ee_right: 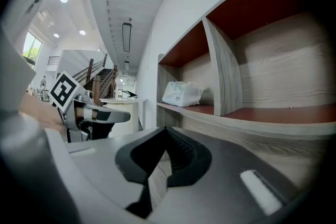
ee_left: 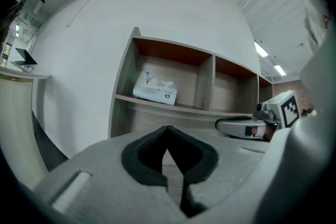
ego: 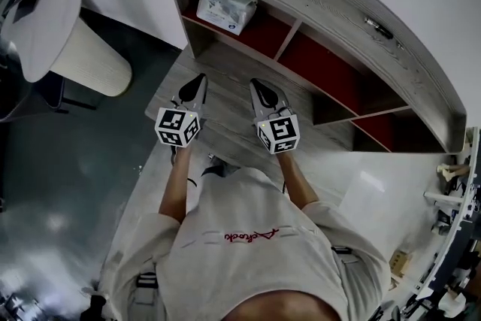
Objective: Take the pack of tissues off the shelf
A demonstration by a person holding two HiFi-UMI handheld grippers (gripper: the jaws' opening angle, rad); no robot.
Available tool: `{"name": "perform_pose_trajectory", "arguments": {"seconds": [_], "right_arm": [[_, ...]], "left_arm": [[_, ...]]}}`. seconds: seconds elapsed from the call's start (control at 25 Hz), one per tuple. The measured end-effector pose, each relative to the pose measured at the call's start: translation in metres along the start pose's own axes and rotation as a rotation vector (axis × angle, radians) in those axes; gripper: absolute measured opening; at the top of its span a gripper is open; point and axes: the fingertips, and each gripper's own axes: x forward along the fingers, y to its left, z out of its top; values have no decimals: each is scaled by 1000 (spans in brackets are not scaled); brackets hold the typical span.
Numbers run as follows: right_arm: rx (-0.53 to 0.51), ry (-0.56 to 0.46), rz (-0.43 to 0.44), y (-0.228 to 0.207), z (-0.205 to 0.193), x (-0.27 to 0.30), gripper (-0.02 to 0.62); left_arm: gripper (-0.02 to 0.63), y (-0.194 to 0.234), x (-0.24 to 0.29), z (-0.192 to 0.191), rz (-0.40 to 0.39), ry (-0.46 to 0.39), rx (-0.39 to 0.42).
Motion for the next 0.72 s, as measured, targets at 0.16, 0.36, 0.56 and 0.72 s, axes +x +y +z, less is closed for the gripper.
{"name": "perform_pose_trajectory", "arguments": {"seconds": [0.16,0.36,0.56,0.72], "right_arm": [[4,16,0,5,-2,16,8],[4,33,-5,7,-5,30,8],[7,47,-28,0,-9,35,8],[12,57,-43,-7,-12,35,8]], "left_arm": [[-2,15,13,6,-19,1,4],[-2,36,33,28,-42,-21,43],[-2,53,55,56,-62,-46,93],[-2,62,71,78,-73,-69,124]]}}
